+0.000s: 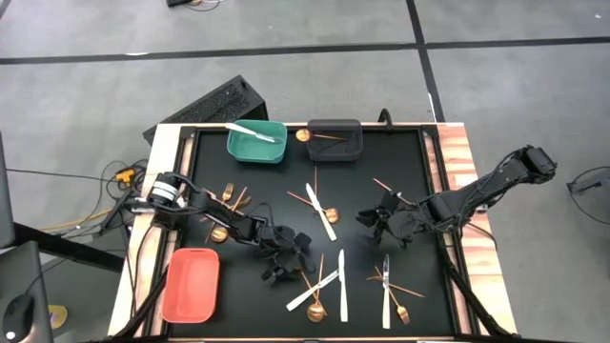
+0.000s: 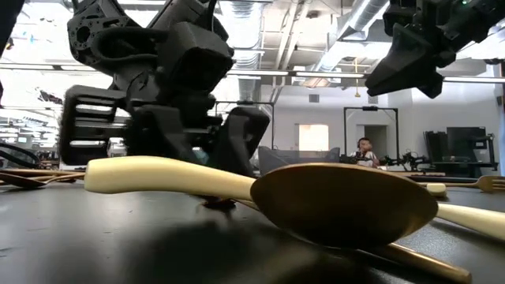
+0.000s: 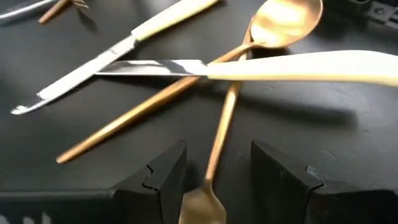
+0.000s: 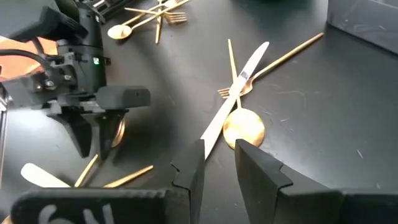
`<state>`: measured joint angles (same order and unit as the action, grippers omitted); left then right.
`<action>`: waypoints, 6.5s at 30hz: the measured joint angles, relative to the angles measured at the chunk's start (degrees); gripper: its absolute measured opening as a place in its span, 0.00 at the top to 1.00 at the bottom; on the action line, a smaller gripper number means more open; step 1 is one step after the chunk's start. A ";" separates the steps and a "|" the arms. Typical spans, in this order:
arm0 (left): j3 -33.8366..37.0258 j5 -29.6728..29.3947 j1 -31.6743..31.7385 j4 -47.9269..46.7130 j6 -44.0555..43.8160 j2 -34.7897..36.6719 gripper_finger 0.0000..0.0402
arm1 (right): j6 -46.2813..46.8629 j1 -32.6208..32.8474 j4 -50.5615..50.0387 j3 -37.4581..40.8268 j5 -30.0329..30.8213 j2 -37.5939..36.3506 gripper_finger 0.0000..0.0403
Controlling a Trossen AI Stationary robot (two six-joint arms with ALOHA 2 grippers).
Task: Sort silverware by color (type)
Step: Put the gold fork into the orange bin
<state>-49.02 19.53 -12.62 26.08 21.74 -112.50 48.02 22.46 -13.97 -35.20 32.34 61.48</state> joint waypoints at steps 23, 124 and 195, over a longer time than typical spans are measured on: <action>0.03 -8.70 0.10 -12.71 -10.81 6.93 1.00 | -0.42 1.11 0.82 0.00 2.82 0.02 0.71; -3.52 -26.36 -8.75 -62.16 -8.27 56.50 0.88 | -25.62 -15.95 7.85 -3.18 -5.79 0.12 0.64; 12.78 -63.97 -0.95 -47.96 -57.99 56.68 0.81 | -35.49 -23.72 14.76 -14.88 -22.99 30.16 0.64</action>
<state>-36.24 -44.45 -13.58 -21.88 -36.25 -55.81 12.53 -1.27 0.80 -50.08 9.35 91.64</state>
